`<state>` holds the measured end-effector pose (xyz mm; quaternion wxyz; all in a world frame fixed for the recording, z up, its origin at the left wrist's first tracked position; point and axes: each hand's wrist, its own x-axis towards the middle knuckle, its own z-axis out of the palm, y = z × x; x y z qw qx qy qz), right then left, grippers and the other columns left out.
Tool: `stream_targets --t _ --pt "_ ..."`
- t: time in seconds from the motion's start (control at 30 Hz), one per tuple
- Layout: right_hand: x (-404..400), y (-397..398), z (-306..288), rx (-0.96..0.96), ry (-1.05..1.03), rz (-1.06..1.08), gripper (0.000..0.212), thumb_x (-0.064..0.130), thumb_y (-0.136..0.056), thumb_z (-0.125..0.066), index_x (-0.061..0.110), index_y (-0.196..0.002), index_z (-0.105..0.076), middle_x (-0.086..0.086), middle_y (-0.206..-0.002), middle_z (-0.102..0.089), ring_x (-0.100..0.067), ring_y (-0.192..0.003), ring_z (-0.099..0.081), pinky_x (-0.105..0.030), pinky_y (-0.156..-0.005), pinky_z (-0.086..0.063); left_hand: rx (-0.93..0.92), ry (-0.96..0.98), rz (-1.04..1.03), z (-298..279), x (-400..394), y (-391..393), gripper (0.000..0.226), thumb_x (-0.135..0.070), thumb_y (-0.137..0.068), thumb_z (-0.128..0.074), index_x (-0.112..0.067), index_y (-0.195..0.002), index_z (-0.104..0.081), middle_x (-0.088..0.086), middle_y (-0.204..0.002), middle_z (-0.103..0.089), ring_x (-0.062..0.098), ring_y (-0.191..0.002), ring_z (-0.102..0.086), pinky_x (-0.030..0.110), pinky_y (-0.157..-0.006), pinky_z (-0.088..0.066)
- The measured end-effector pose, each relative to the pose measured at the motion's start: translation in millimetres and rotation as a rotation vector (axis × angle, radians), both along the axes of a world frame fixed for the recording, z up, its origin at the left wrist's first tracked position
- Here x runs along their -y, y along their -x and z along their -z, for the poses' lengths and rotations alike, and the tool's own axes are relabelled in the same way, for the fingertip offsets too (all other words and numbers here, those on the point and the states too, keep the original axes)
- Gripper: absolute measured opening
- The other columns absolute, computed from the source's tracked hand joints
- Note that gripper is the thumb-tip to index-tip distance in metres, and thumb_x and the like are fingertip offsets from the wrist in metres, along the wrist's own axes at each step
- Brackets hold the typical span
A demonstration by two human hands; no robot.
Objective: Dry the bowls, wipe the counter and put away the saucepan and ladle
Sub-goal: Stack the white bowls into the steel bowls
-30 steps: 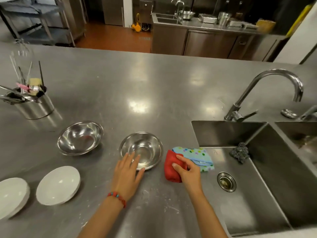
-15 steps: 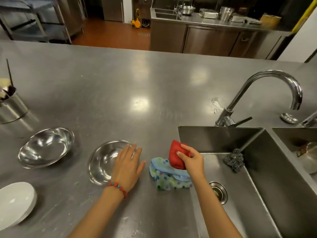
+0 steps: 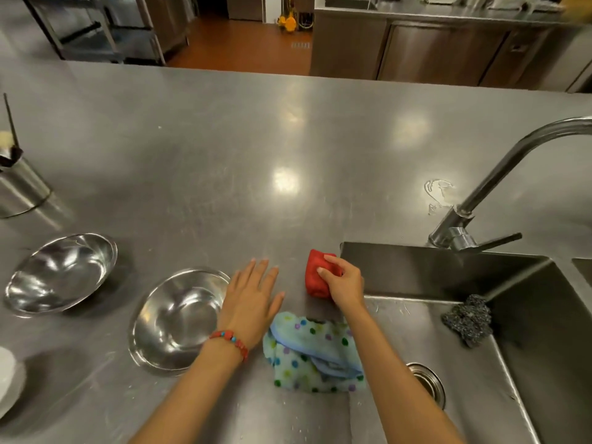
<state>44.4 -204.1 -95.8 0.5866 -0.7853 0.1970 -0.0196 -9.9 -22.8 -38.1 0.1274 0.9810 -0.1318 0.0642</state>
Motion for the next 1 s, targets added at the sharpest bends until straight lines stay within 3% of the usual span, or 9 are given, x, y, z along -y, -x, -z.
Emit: stream_targets --t 0.17,0.27,0.4,0.47,0.53,0.7,0.9,1.0 --pt "-2 4 4 0.013 0.129 -0.101 0.039 0.022 -0.084 -0.065 0.019 -0.122 -0.059 -0.012 -0.127 -0.058 -0.026 -0.112 -0.056 -0.031 -0.095 -0.047 0.022 -0.022 0.02 5 -4 4 0.046 -0.016 -0.071 -0.076 0.002 -0.111 -0.063 0.026 -0.116 -0.062 0.046 -0.107 -0.058 0.06 -0.084 -0.046" --pt "0 6 3 0.005 0.309 -0.151 0.042 0.029 -0.087 -0.06 0.021 -0.127 -0.054 -0.013 -0.128 -0.056 -0.027 -0.115 -0.051 -0.037 -0.097 -0.045 0.033 -0.037 0.008 5 -7 9 0.05 -0.016 -0.062 -0.083 0.002 -0.106 -0.066 0.025 -0.11 -0.066 0.045 -0.101 -0.062 0.06 -0.077 -0.049" --pt "1 14 -8 0.018 0.444 -0.152 0.046 0.034 -0.088 -0.057 0.021 -0.131 -0.049 -0.011 -0.139 -0.042 -0.026 -0.127 -0.037 -0.038 -0.099 -0.038 -0.008 0.01 -0.029 1 -15 17 0.049 -0.016 -0.072 -0.077 0.001 -0.115 -0.061 0.025 -0.121 -0.06 0.045 -0.113 -0.054 0.059 -0.089 -0.044" --pt "-1 21 -19 0.053 0.493 -0.162 0.045 0.032 -0.088 -0.058 0.02 -0.131 -0.05 -0.01 -0.143 -0.038 -0.026 -0.13 -0.033 -0.04 -0.104 -0.035 0.008 -0.006 -0.033 -2 -21 23 0.049 -0.016 -0.071 -0.078 0.001 -0.113 -0.062 0.025 -0.12 -0.061 0.045 -0.111 -0.056 0.059 -0.088 -0.045" --pt "-7 31 -31 0.099 0.529 -0.187 0.044 0.029 -0.089 -0.057 0.018 -0.131 -0.05 -0.008 -0.142 -0.041 -0.025 -0.129 -0.034 -0.04 -0.105 -0.035 0.031 -0.004 -0.044 -5 -29 29 0.049 -0.016 -0.07 -0.079 0.002 -0.113 -0.062 0.026 -0.119 -0.061 0.045 -0.11 -0.057 0.059 -0.087 -0.046" --pt "-40 71 -51 0.192 0.534 -0.269 0.041 0.026 -0.089 -0.056 0.016 -0.129 -0.052 -0.006 -0.135 -0.049 -0.023 -0.126 -0.039 -0.037 -0.104 -0.034 -0.006 0.086 -0.104 -13 -55 53 0.046 -0.023 -0.087 -0.061 -0.004 -0.127 -0.051 0.021 -0.137 -0.047 0.039 -0.131 -0.038 0.05 -0.106 -0.031" --pt "-93 111 -55 0.184 0.472 -0.298 0.038 0.027 -0.089 -0.057 0.018 -0.126 -0.055 -0.004 -0.129 -0.055 -0.02 -0.122 -0.044 -0.028 -0.1 -0.032 -0.053 0.156 -0.177 -25 -102 78 0.049 -0.032 -0.086 -0.048 -0.003 -0.124 -0.055 0.022 -0.135 -0.049 0.041 -0.129 -0.04 0.05 -0.105 -0.032" --pt "-117 121 -54 0.144 0.473 -0.307 0.039 0.029 -0.089 -0.056 0.019 -0.127 -0.053 -0.004 -0.131 -0.054 -0.02 -0.123 -0.043 -0.028 -0.099 -0.033 -0.048 0.157 -0.183 -22 -131 83 0.056 -0.039 -0.083 -0.039 0.0 -0.116 -0.061 0.025 -0.125 -0.056 0.045 -0.118 -0.05 0.056 -0.095 -0.041"
